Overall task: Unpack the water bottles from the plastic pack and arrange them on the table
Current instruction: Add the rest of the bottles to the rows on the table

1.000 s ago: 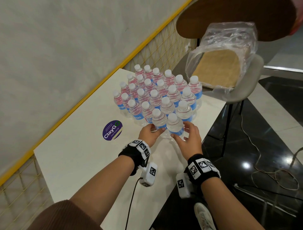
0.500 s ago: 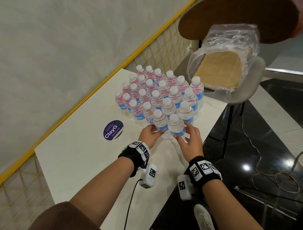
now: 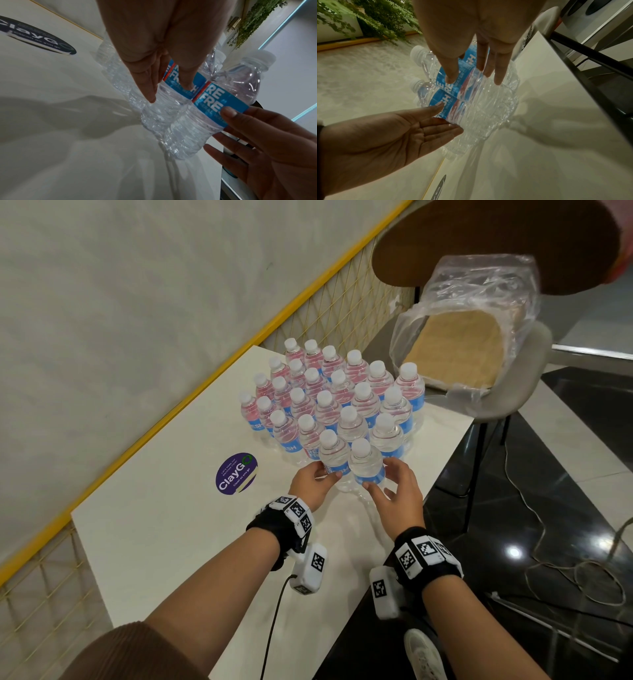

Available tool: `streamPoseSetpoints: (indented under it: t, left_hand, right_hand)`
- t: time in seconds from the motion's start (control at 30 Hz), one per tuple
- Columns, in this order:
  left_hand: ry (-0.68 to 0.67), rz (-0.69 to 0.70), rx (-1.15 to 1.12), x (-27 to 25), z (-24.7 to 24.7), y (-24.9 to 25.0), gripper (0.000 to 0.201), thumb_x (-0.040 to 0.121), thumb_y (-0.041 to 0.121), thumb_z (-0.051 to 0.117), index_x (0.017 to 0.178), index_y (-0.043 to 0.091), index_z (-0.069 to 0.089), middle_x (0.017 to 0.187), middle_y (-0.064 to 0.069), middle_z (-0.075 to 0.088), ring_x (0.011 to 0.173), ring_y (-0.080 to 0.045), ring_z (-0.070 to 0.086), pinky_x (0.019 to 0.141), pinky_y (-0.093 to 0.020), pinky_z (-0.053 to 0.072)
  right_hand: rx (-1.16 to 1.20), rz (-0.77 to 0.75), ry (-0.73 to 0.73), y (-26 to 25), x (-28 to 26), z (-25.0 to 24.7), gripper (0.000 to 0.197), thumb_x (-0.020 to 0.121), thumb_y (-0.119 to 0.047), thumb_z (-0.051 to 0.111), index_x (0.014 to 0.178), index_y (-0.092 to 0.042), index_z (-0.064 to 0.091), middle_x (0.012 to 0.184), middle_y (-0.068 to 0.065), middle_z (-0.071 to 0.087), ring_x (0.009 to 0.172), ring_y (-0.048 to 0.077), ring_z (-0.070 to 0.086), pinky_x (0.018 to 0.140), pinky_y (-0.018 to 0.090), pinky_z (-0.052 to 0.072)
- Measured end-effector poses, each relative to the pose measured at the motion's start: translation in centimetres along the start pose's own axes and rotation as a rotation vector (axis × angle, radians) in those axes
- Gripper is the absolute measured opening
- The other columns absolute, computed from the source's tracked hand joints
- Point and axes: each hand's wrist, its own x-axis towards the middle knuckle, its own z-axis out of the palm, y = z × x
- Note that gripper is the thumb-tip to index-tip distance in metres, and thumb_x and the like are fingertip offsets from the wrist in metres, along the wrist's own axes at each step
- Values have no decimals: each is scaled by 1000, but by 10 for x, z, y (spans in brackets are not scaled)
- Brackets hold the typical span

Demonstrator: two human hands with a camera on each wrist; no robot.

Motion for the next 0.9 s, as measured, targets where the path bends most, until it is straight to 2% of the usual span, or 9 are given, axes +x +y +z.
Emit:
streamPoseSetpoints:
  t: [0.33, 0.47, 0.53, 0.6, 0.67, 0.73, 0.8, 0.9]
  left_hand:
    - [-9, -26, 3, 2, -2, 4, 37, 83, 27, 69, 116, 13, 61, 119, -9, 65, 112, -25, 60, 98, -51, 48]
    - [-13, -43, 9, 3, -3, 4, 40, 81, 30, 70, 116, 14, 61, 119, -8, 65, 112, -23, 60, 98, -50, 48]
    - [12, -49, 3, 1, -2, 6, 46, 78, 34, 73, 117, 14, 60, 119, -7, 65, 111, -23, 60, 98, -49, 49]
    - [109, -25, -22, -2, -1, 9, 57, 74, 36, 77, 120, 13, 54, 121, -4, 61, 110, -21, 60, 98, -42, 49]
    - [268, 73, -20, -6, -1, 14, 70, 69, 34, 81, 125, 14, 44, 125, -4, 49, 113, -19, 53, 98, -33, 46]
    - [363, 198, -10, -9, -4, 19, 88, 66, 35, 83, 136, 20, 32, 135, -4, 34, 126, -17, 39, 104, -31, 38]
    - [359, 250, 4, -9, -8, 23, 105, 66, 34, 83, 146, 28, 16, 150, -3, 16, 141, -16, 18, 112, -31, 23]
    - [261, 217, 44, -5, -13, 26, 120, 66, 33, 84, 150, 32, -3, 158, -2, -6, 147, -11, -4, 111, -27, 8]
  right_hand:
    - [-16, 3, 2, -1, 2, 1, 53, 84, -21, 70, 129, -25, 44, 130, -5, 49, 113, 4, 47, 97, 29, 46]
    - [-38, -11, 8, -1, 2, 0, 55, 82, -23, 72, 129, -25, 45, 125, -8, 49, 110, 4, 48, 96, 31, 47]
    - [-46, -38, 12, -1, 2, -2, 56, 79, -25, 75, 127, -28, 45, 119, -12, 47, 109, 5, 49, 96, 35, 49]
    - [-26, -79, 26, -2, 2, -3, 64, 74, -26, 79, 126, -33, 43, 120, -12, 42, 110, 7, 48, 95, 35, 49]
    - [-8, -128, 47, -4, 3, -4, 77, 70, -27, 82, 132, -36, 37, 127, -12, 34, 119, 7, 43, 99, 31, 44]
    - [13, -154, 67, -9, 6, -6, 91, 68, -31, 83, 141, -35, 29, 137, -11, 26, 130, 7, 34, 105, 28, 34]
    - [55, -118, 61, -15, 10, -8, 102, 68, -33, 83, 147, -33, 18, 150, -6, 15, 138, 8, 24, 108, 25, 25]
    - [103, -6, -21, -17, 18, -12, 110, 70, -32, 81, 150, -36, 6, 158, 0, 2, 145, 14, 11, 110, 29, 17]
